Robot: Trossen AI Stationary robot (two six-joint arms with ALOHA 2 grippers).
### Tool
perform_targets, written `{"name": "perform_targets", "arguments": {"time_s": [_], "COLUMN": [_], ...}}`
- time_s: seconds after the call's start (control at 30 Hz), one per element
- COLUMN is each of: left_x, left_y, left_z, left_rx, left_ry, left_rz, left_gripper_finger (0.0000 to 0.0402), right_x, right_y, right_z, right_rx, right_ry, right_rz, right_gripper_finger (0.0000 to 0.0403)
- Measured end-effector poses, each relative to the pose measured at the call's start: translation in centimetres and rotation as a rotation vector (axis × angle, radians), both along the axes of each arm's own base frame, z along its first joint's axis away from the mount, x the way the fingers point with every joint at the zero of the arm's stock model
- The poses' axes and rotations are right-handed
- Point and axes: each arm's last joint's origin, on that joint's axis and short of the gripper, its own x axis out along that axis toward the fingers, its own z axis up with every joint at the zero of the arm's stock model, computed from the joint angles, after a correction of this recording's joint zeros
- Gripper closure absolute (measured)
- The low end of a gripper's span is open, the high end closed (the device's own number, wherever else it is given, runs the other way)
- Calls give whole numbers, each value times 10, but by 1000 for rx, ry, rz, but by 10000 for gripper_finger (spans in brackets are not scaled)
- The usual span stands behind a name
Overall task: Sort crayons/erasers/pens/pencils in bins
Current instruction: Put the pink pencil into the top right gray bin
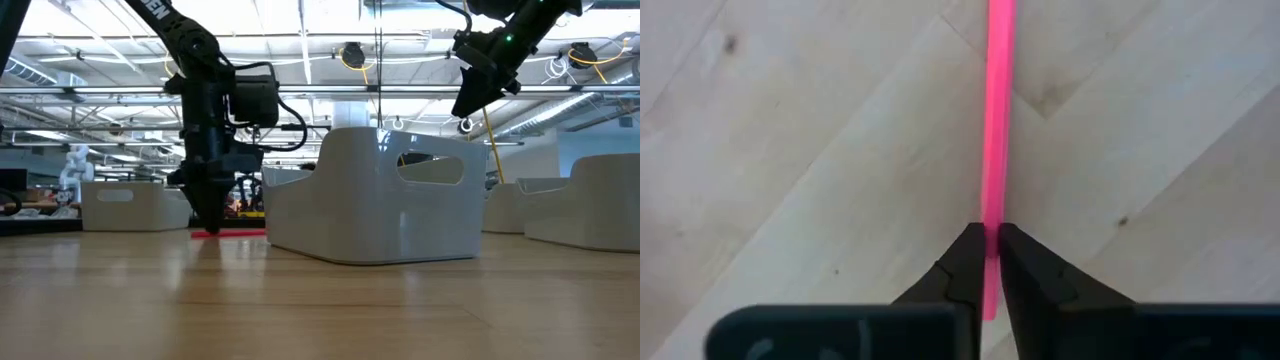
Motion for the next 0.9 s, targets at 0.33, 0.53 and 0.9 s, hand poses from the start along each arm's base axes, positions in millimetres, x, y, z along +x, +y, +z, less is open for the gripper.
{"name": "perform_targets", "arguments": {"time_s": [0.33, 0.53, 0.9], "left_x": [-5, -15, -15], "left_y": [11, 25, 6], "left_z": [-1, -1, -1], "left_rx": [-157, -235, -115], "left_ry": [-23, -1, 99], "left_rz": [190, 256, 104], "left_gripper_finger": [302, 318, 366], "right_x": [0, 3, 4], "right_y": [0, -1, -2], "right_z": [0, 3, 5], "right_rx": [18, 7, 22], "right_ry": [-18, -59, -109], "right_rz": [-9, 0, -36], "right_gripper_finger": [273, 273, 273]}}
